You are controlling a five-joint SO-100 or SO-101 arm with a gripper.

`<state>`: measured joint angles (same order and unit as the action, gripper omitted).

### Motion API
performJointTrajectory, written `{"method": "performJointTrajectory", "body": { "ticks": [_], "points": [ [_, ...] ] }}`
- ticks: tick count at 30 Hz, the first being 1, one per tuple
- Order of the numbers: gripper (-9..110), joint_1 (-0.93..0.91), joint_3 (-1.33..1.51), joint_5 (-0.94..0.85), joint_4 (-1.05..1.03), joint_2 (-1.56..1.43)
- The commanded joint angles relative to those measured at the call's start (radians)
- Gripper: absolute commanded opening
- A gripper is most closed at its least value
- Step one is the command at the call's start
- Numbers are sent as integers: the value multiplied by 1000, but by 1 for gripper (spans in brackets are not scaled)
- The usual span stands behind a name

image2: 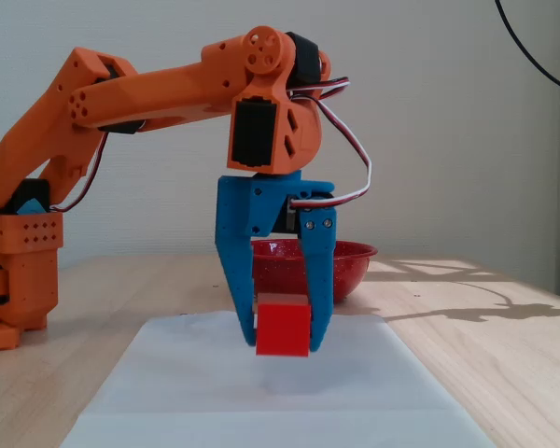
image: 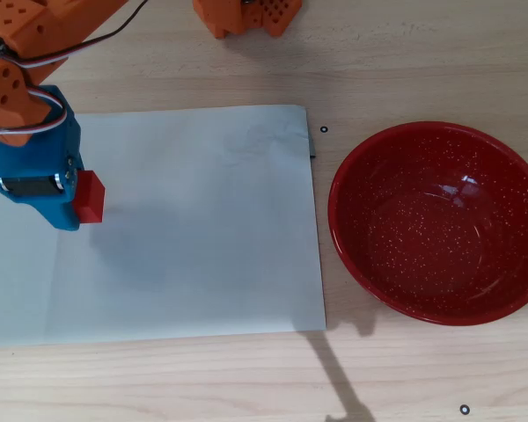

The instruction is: Grasp the red cube and put it in the red bowl

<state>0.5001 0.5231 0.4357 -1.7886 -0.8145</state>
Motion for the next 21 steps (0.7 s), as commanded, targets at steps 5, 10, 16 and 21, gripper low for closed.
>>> {"method": "performJointTrajectory", "body": {
  "ticks": [5,10,16,21],
  "points": [
    [0,-137,-69,-89,-104,-433],
    [0,-235,-21,-152,-132,-540],
    [0,-377,17,-244,-149,-627],
    [0,-515,49,-319,-149,-681]
  ]
}}
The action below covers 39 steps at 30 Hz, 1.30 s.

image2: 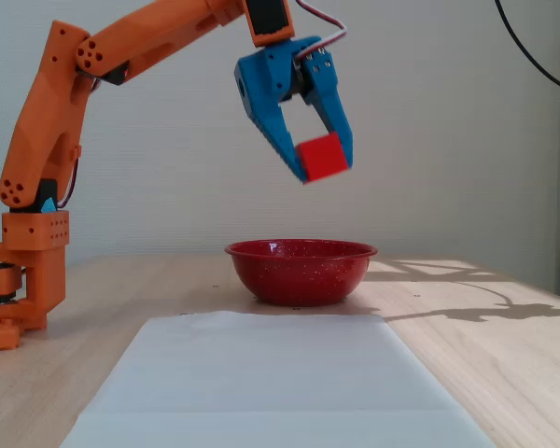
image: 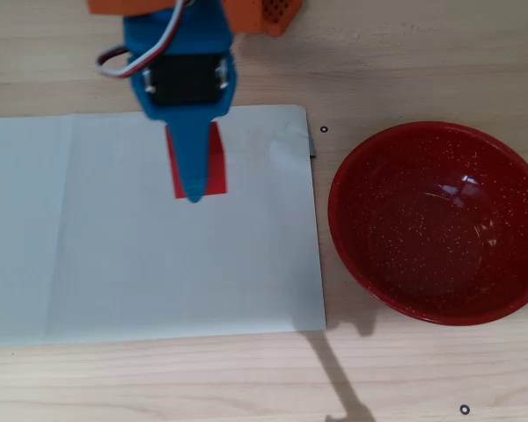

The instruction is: Grasp the red cube and put it in the red bowl

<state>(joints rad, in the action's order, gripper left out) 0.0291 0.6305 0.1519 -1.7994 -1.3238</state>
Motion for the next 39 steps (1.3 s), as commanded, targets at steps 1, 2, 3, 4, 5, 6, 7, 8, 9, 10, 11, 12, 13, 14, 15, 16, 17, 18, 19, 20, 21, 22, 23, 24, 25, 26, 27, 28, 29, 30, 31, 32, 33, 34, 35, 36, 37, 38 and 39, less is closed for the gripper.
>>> {"method": "performJointTrajectory", "body": {
  "ticks": [1,2,3,4,5,6,7,8,9,10,11,12,13,14,15,16,17,18,19,20,21,22,23,24,25,26,27,28,29,30,31,32,33,34,35,36,37,38,39],
  "points": [
    [0,-72,-54,-51,-138,-183],
    [0,-100,-48,-64,-138,-190],
    [0,-126,-41,-80,-138,-198],
    [0,-155,-38,-95,-138,-204],
    [0,-184,-35,-112,-138,-209],
    [0,-213,-34,-127,-137,-212],
    [0,-242,-34,-144,-135,-213],
    [0,-273,-35,-163,-132,-213],
    [0,-304,-38,-179,-129,-212],
    [0,-336,-43,-196,-123,-207],
    [0,-365,-46,-212,-115,-202],
    [0,-396,-52,-227,-109,-195],
    [0,-426,-55,-241,-101,-187],
    [0,-454,-55,-256,-89,-179],
    [0,-482,-58,-272,-78,-170],
    [0,-511,-63,-285,-67,-160],
    [0,-535,-63,-298,-54,-146],
    [0,-560,-63,-311,-41,-132],
    [0,-580,-63,-322,-29,-117],
    [0,-598,-63,-334,-18,-98],
    [0,-615,-61,-339,-8,-78],
    [1,-630,-61,-344,5,-60],
    [2,-643,-58,-348,15,-41],
    [3,-652,-49,-353,29,-26],
    [5,-657,-44,-359,41,-8],
    [5,-661,-41,-364,55,9],
    [6,-664,-34,-364,69,25],
    [8,-666,-25,-365,83,38],
    [11,-666,-15,-365,97,51],
    [13,-666,-9,-367,110,63],
    [16,-663,0,-364,121,72],
    [19,-660,9,-364,135,80],
    [22,-657,17,-362,144,87],
    [24,-653,20,-356,149,94],
    [27,-649,23,-353,152,100],
    [30,-644,29,-353,158,103],
    [30,-640,31,-347,161,104],
    [31,-634,31,-345,163,107],
    [32,-627,31,-345,163,109]
  ]
}}
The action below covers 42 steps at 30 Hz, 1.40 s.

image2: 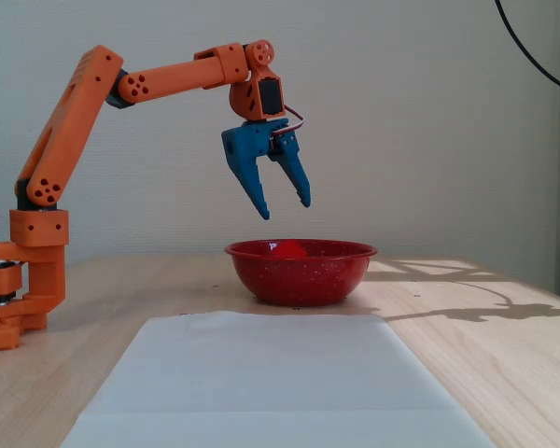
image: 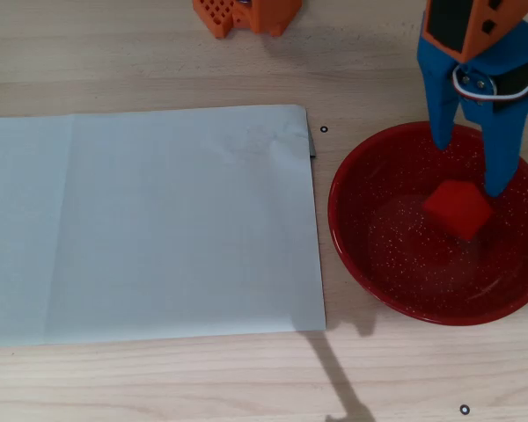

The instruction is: Grasp the red cube and put it in the red bowl

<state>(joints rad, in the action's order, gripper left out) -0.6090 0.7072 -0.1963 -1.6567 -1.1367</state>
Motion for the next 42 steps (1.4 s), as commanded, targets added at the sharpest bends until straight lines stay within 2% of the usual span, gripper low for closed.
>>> {"method": "performJointTrajectory", "body": {
  "ticks": [1,4,11,20,30,42],
  "points": [
    [33,17,-46,3,18,-78],
    [29,34,-57,3,-3,-86],
    [0,83,-86,40,-78,-184],
    [0,222,97,81,-94,-474],
    [0,430,502,91,3,-861],
    [0,572,1092,71,253,-1312]
  ]
}}
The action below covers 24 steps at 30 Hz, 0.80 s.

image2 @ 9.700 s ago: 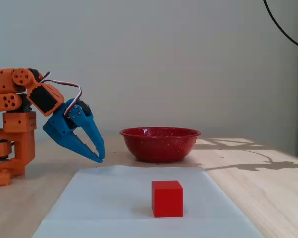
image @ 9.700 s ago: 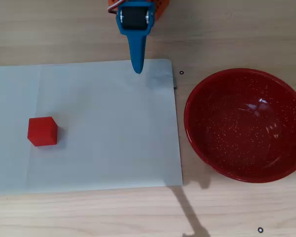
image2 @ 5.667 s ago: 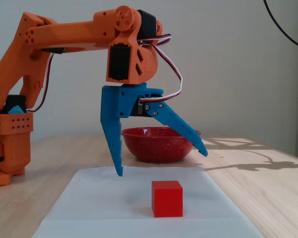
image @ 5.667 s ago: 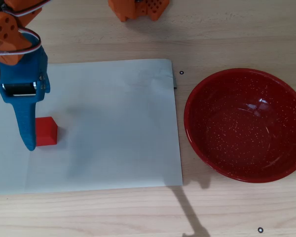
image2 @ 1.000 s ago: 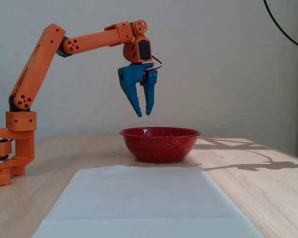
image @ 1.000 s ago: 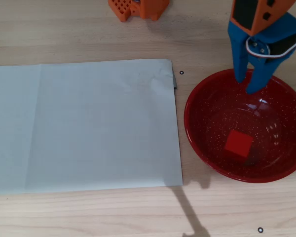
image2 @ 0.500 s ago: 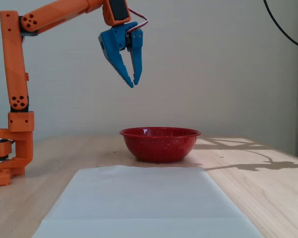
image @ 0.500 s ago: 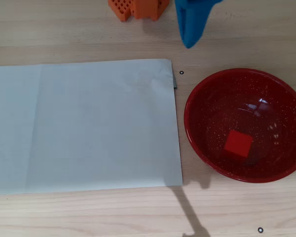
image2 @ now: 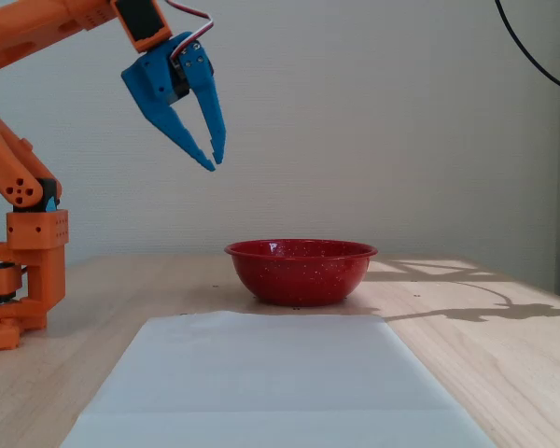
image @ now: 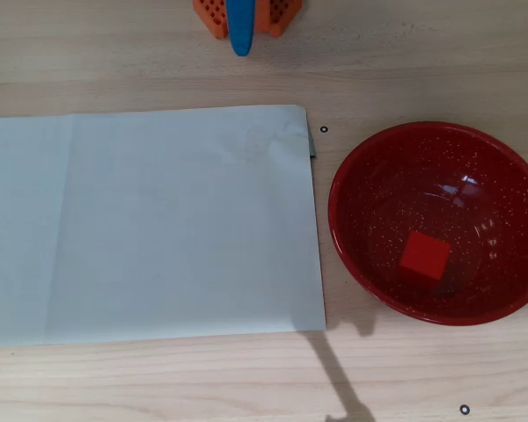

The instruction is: Grasp the red cube and put it in the red bowl

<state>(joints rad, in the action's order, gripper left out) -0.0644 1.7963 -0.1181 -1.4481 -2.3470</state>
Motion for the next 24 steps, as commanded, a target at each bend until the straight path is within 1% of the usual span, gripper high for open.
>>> {"method": "performJointTrajectory", "body": {
  "ticks": [1,14,17,24],
  "points": [
    [0,31,51,-14,64,-133],
    [0,66,795,-29,499,-664],
    [0,74,922,-75,604,-759],
    [0,48,1154,-104,692,-925]
  ]
}}
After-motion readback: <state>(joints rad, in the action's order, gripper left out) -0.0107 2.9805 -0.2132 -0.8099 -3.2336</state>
